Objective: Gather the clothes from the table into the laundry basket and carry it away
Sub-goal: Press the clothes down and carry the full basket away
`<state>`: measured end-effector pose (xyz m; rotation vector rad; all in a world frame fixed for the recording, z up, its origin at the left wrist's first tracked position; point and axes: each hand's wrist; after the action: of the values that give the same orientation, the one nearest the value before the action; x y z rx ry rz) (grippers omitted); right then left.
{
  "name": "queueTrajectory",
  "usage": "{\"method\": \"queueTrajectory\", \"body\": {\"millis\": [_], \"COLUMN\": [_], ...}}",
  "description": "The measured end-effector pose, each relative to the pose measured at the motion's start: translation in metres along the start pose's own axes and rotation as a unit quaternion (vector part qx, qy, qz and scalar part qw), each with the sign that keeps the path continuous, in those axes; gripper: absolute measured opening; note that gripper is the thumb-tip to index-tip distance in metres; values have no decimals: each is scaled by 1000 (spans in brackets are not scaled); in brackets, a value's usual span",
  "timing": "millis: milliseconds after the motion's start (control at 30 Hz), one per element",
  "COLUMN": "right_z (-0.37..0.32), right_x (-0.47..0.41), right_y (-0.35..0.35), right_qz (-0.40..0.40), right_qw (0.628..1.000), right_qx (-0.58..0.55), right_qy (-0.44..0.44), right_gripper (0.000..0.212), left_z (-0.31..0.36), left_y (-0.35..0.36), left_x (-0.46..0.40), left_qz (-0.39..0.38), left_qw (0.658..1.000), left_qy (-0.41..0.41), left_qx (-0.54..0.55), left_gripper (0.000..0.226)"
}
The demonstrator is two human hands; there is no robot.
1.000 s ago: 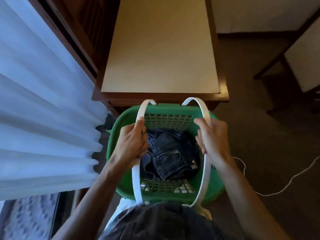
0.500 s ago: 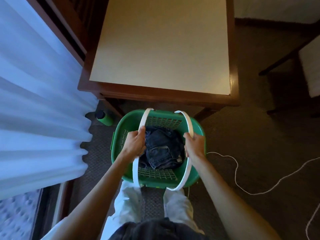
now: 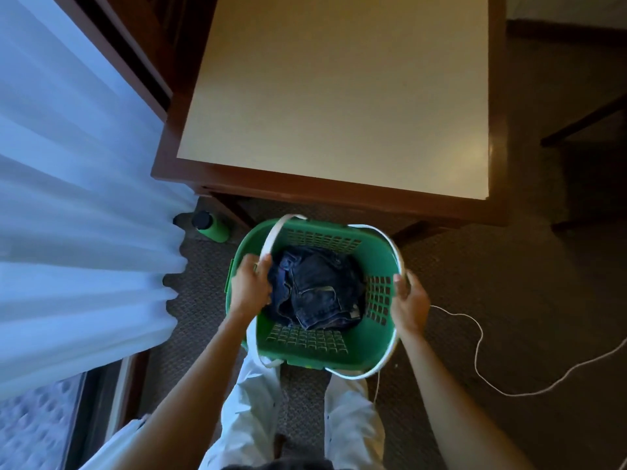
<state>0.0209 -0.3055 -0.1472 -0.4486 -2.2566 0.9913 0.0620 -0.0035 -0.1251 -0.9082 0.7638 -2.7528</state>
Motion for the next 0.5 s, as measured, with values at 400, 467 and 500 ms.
{"method": "queueTrajectory", "body": {"millis": [400,467,500], "right_z": [70,71,73], "right_x": [-69,-73,-74], "right_y": [70,70,69], "right_qz": [-114,-113,-118], "right_qw": [977,977,977], "right_qx": [121,133,130], "right_qy": [133,127,120], "right_gripper": [47,35,31], "left_z": [-104,-107,-106], "left_y": [12,14,12], "left_x": [-124,-123,-124], "left_qz": [-41,-39,-44], "left_qw": [981,983,982], "left_qy": [-106,-95,-96], "left_qx": [-159,-151,-154], "left_gripper": [58,45,38]}}
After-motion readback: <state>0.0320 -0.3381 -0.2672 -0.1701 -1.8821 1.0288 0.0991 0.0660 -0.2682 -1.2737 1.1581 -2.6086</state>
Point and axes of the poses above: each hand's wrist, its own x-axis away from the middle knuckle, its own y-axis out of the palm, z = x × y, and after that the axes turned 5 degrees about x, right-handed
